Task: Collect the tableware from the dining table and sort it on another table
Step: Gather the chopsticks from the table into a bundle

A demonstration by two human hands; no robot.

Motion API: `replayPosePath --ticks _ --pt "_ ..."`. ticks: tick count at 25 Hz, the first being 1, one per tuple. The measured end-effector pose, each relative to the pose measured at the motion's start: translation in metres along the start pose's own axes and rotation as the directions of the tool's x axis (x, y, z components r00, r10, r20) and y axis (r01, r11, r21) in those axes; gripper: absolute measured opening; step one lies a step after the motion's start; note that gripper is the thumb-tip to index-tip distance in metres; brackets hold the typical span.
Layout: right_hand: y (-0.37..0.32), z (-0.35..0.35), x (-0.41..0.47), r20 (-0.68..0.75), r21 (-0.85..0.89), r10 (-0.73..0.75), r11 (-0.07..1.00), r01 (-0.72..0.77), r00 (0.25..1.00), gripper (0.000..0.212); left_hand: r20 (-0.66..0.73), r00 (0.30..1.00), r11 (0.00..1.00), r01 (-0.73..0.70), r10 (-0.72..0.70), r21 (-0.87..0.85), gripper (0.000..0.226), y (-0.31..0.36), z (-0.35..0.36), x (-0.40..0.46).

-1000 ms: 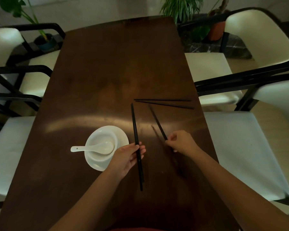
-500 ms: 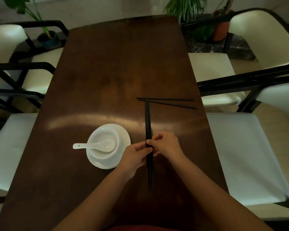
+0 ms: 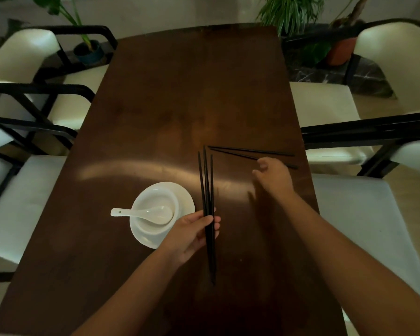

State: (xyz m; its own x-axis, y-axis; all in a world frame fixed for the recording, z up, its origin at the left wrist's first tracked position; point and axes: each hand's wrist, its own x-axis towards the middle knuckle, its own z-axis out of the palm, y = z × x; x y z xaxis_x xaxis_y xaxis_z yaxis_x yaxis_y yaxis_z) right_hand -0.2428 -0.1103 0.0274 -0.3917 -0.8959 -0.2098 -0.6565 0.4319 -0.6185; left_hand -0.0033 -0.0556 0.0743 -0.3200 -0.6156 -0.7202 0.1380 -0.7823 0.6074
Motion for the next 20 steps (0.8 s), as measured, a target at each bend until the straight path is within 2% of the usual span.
replayPosePath --ticks 3,5,7,11,13,15,16,18,20 --pt "0.010 0.006 0.044 0.022 -0.388 -0.152 0.909 0.149 0.988 0.058 -0.041 0.999 0.999 -0.022 0.021 -0.024 0.021 0.009 0.002 0.008" --pt "0.011 0.011 0.064 0.109 -0.547 -0.150 0.816 0.186 0.983 0.061 -0.058 0.998 0.999 -0.032 0.030 -0.039 0.022 0.014 0.002 0.012" --pt "0.013 0.014 0.073 0.155 -0.641 -0.105 0.746 0.181 0.982 0.052 -0.070 0.997 0.998 -0.039 0.035 -0.049 0.022 0.016 0.002 0.015" --pt "0.013 0.014 0.068 0.219 -0.675 -0.193 0.677 0.291 0.956 0.025 -0.112 0.993 0.996 -0.037 0.028 -0.080 0.022 0.015 0.001 0.017" --pt "0.009 0.012 0.056 0.286 -0.640 -0.131 0.711 0.291 0.949 0.019 -0.120 0.993 0.995 -0.031 0.019 -0.092 0.024 0.014 0.001 0.017" --pt "0.002 0.008 0.039 0.332 -0.536 -0.010 0.821 0.197 0.943 0.015 -0.122 0.992 0.994 -0.021 0.008 -0.105 0.024 0.013 0.004 0.017" --pt "-0.003 0.004 0.028 0.348 -0.429 0.049 0.896 0.112 0.936 0.017 -0.122 0.992 0.994 -0.019 0.006 -0.112 0.023 0.013 0.006 0.017" --pt "-0.018 -0.002 -0.002 0.353 -0.073 0.113 0.993 -0.093 0.929 0.012 -0.122 0.992 0.992 -0.017 0.001 -0.128 0.022 0.011 0.009 0.017" --pt "-0.040 -0.006 -0.043 0.354 0.234 0.086 0.956 -0.177 0.931 0.012 -0.115 0.993 0.989 -0.015 -0.003 -0.148 0.021 0.009 0.012 0.018"
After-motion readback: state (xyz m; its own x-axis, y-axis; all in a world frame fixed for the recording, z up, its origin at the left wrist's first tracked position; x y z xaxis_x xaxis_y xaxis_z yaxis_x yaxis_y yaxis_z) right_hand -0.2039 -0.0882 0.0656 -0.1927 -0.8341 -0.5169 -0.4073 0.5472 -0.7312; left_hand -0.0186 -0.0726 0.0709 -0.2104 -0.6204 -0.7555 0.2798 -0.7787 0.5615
